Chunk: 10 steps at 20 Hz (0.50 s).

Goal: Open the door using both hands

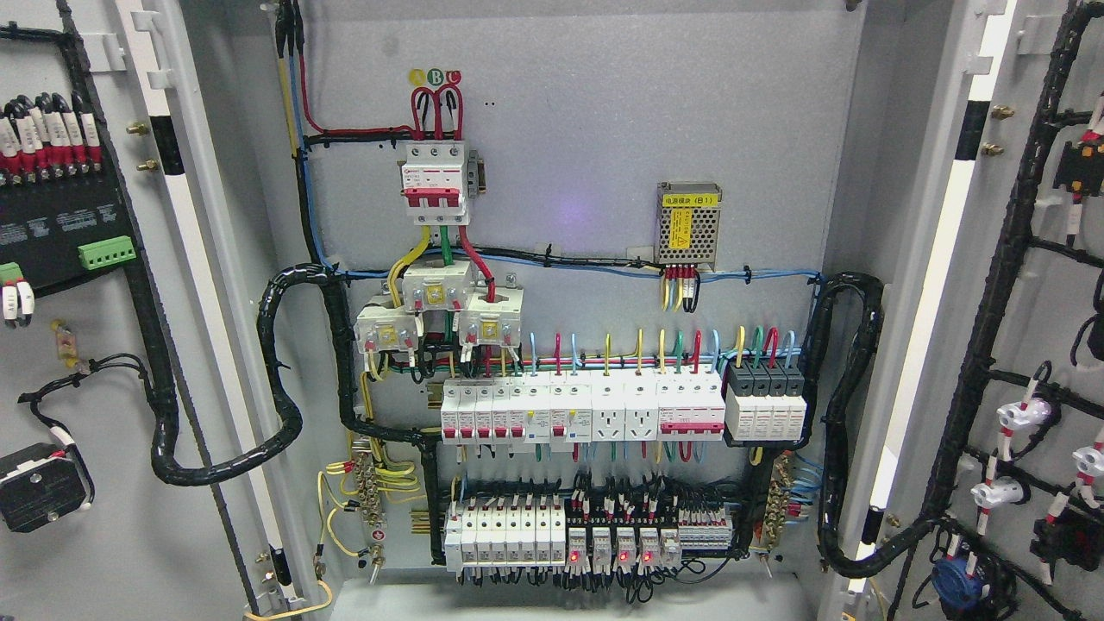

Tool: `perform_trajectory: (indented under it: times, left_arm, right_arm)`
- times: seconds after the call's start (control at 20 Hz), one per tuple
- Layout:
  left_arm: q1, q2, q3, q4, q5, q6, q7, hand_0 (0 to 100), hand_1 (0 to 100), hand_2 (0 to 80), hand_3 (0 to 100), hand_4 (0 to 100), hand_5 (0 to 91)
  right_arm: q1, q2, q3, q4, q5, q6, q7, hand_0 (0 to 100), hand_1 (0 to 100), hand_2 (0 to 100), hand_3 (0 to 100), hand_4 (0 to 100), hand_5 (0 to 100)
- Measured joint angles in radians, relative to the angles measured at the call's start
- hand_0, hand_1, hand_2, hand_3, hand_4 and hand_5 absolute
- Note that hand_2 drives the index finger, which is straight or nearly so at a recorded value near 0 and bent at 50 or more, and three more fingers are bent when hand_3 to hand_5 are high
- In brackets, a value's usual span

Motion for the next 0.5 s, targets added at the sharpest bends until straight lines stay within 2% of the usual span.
perform_trajectory:
  times: [0.15, 0.5]
  left_arm:
    - [-0.005, 0.003, 0.002, 0.009, 0.001, 0.001, 0.000, 0, 0, 0.0, 0, 0, 0.0]
    - [-0.024, 0.006, 0.005, 0.031, 0.003, 0.028, 0.000, 0, 0, 0.0, 0, 0, 0.0]
  right_arm:
    - [0.009, -0.004, 0.010, -0.005, 0.000, -0.008, -0.002, 19, 0, 0, 0, 0, 0]
    - [0.018, -0.033, 0.042, -0.014, 0.001, -0.119, 0.003, 19, 0, 0, 0, 0, 0]
